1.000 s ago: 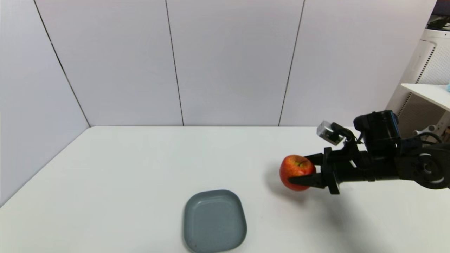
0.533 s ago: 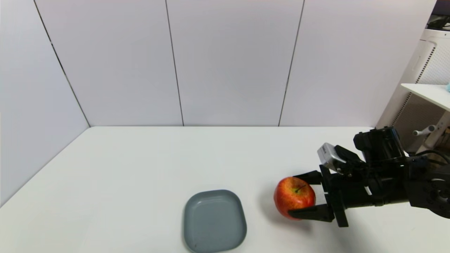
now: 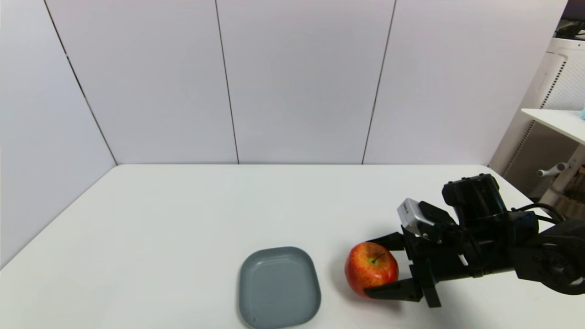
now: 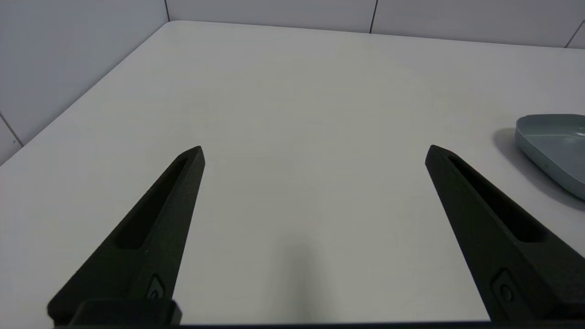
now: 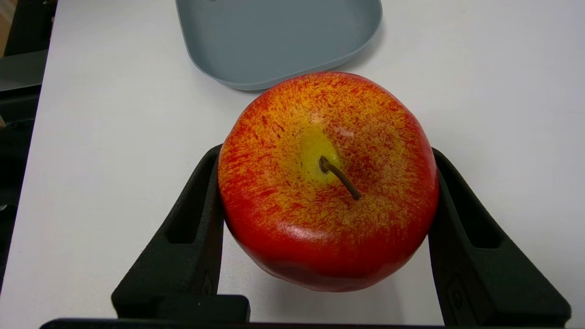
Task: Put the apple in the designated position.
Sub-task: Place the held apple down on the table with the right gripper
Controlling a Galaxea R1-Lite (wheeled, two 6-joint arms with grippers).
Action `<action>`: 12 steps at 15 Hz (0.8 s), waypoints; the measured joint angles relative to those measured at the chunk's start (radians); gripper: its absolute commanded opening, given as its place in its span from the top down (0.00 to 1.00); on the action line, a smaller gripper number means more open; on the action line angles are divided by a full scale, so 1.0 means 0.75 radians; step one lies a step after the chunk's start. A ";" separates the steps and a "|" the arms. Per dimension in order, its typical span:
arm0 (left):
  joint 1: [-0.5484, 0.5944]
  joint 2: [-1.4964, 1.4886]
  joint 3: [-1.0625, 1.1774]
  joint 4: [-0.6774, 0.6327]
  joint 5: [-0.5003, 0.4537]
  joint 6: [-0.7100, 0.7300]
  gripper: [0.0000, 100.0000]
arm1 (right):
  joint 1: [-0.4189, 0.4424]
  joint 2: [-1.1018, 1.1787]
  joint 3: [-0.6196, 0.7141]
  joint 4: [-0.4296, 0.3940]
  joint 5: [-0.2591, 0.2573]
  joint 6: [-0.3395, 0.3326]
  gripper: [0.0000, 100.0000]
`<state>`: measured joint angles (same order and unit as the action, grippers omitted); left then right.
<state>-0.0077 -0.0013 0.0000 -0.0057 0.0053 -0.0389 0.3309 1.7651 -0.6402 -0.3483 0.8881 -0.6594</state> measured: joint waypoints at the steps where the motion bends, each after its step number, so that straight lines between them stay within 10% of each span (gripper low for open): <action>1: 0.000 0.000 0.000 0.001 0.000 -0.001 0.00 | 0.000 0.005 -0.002 0.000 -0.003 0.003 0.00; 9: 0.000 0.000 0.000 0.001 0.000 -0.001 0.00 | -0.026 0.028 -0.058 0.016 -0.005 0.024 0.00; 12: 0.000 0.000 0.000 0.000 0.000 -0.001 0.00 | -0.055 -0.077 -0.094 0.092 -0.080 0.209 0.00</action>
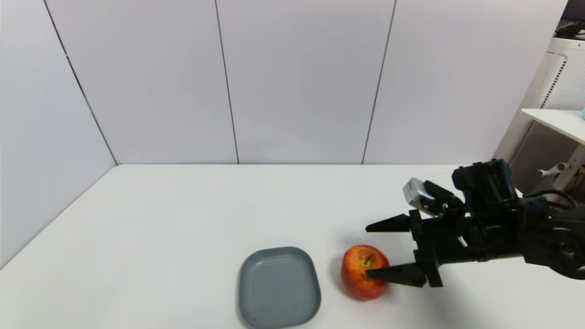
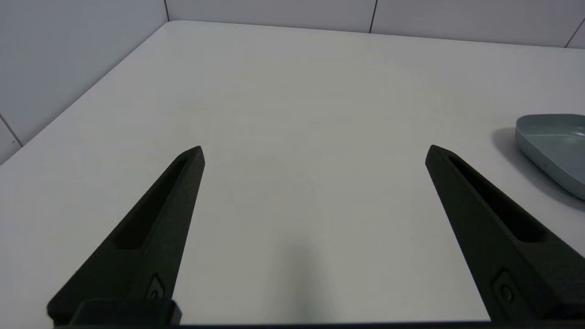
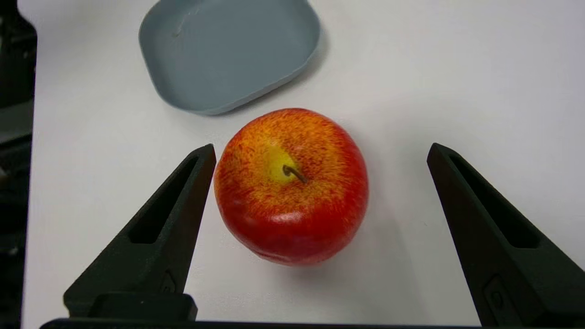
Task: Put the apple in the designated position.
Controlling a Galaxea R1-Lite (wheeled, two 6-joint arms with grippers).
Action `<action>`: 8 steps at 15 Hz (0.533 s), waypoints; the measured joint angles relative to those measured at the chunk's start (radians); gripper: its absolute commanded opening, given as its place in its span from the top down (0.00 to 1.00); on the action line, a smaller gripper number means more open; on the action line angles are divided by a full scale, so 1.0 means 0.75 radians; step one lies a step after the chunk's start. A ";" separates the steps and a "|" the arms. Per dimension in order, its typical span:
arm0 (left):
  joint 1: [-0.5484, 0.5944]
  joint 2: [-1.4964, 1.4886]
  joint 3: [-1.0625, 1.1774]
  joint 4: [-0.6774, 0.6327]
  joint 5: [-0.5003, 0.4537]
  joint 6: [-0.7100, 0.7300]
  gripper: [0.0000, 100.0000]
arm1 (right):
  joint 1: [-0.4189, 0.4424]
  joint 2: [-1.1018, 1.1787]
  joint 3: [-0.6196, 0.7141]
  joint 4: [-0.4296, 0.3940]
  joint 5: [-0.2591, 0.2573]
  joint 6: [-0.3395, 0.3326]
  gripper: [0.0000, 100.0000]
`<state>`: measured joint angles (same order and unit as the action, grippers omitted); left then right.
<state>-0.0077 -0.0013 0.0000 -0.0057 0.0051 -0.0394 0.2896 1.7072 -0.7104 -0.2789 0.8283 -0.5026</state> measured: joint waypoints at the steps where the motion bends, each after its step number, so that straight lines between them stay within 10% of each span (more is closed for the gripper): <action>1: 0.000 0.000 0.000 0.001 0.000 0.000 0.00 | -0.005 -0.072 -0.019 0.077 -0.082 0.108 0.00; 4: 0.000 0.000 0.000 0.000 0.000 0.000 0.00 | -0.035 -0.361 -0.023 0.365 -0.439 0.399 0.00; 8: 0.000 0.000 0.000 0.001 0.000 0.000 0.00 | -0.180 -0.891 0.195 0.517 -0.879 0.517 0.00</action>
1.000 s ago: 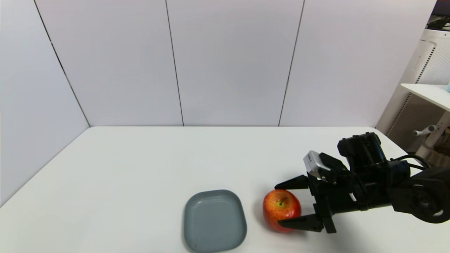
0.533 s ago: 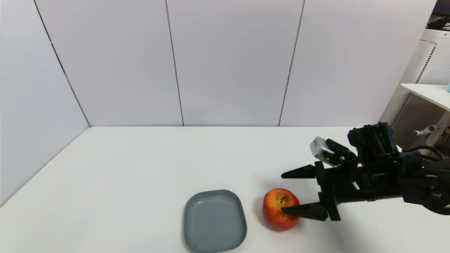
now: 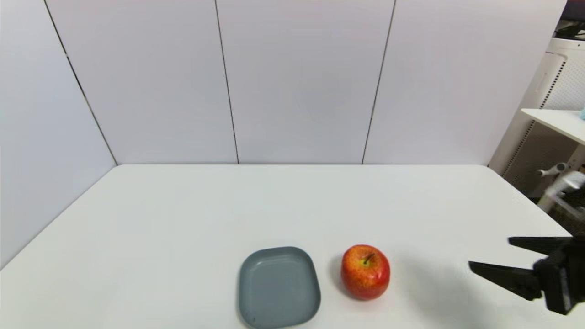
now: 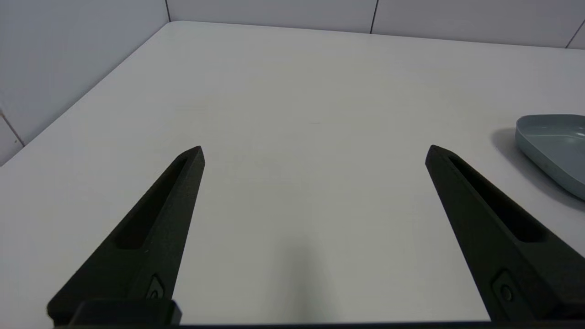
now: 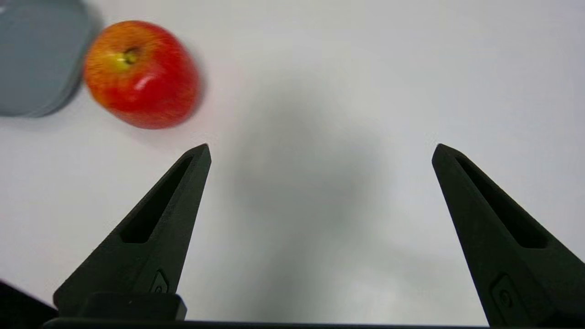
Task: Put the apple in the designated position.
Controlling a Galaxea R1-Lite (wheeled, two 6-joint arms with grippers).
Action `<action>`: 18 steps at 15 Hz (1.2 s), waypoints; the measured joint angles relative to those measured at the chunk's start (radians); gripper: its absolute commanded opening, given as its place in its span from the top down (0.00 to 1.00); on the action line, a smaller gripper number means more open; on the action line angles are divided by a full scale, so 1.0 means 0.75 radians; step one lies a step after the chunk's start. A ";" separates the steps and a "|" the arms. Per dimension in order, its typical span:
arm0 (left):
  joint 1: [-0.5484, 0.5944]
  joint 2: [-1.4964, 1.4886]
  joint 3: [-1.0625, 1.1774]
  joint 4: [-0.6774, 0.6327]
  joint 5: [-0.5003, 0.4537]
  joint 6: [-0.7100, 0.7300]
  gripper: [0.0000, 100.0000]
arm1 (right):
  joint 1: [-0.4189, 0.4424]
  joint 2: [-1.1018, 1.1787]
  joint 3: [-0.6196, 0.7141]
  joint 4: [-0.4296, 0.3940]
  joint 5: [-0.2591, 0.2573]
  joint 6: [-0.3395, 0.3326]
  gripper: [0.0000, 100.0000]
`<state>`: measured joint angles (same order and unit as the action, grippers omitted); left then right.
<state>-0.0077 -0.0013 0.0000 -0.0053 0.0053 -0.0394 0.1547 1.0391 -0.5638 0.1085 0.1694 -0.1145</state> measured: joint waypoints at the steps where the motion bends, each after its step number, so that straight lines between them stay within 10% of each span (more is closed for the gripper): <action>1: 0.000 0.000 0.000 0.000 0.000 0.001 0.00 | -0.036 -0.142 0.079 -0.027 -0.062 0.010 0.00; 8: 0.000 0.000 0.000 -0.001 0.000 0.000 0.00 | -0.181 -0.997 0.646 -0.245 -0.192 -0.003 0.00; 18: 0.000 0.000 0.000 0.000 -0.001 -0.001 0.00 | -0.206 -1.384 0.751 -0.148 -0.217 0.163 0.00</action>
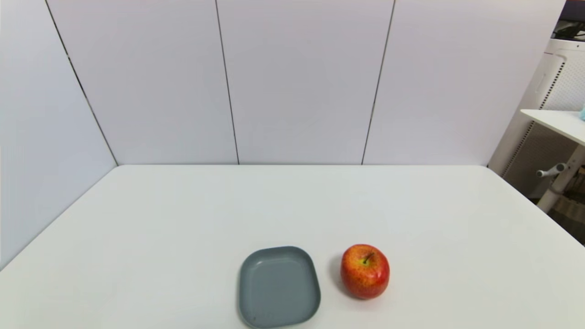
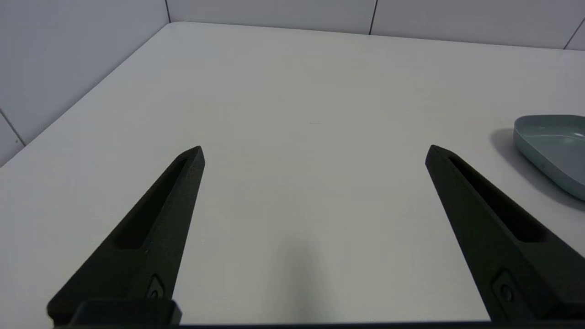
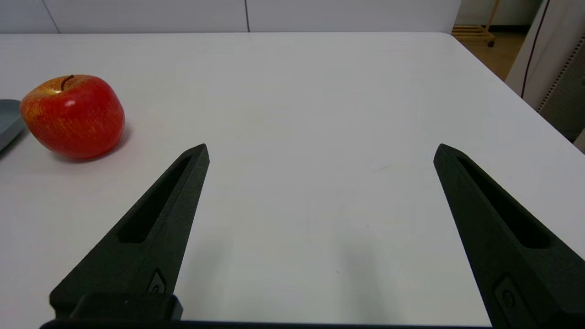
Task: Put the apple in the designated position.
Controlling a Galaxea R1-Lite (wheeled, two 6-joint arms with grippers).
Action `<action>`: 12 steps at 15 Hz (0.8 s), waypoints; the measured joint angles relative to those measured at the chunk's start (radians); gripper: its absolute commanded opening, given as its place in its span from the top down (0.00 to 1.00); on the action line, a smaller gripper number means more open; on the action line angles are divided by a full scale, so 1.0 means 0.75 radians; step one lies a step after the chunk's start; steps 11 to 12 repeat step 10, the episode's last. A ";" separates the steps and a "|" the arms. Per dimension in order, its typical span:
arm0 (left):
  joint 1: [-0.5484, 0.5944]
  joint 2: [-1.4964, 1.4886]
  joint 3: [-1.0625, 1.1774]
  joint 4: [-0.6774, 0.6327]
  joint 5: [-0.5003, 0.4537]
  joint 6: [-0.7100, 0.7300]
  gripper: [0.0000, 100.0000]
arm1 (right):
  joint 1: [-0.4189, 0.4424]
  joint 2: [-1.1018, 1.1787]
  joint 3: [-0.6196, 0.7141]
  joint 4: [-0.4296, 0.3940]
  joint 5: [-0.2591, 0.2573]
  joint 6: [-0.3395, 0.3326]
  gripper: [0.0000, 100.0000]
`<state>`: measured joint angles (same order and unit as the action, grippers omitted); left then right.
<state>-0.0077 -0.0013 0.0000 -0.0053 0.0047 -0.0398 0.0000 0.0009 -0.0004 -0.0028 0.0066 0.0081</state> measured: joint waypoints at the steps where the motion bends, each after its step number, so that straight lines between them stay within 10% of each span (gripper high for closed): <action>1: 0.000 0.000 0.000 0.000 0.001 -0.001 0.00 | 0.000 -0.002 0.000 0.000 0.000 0.001 0.00; 12: 0.000 0.000 0.000 0.000 0.001 0.001 0.00 | 0.002 -0.003 -0.001 0.001 -0.001 -0.001 0.00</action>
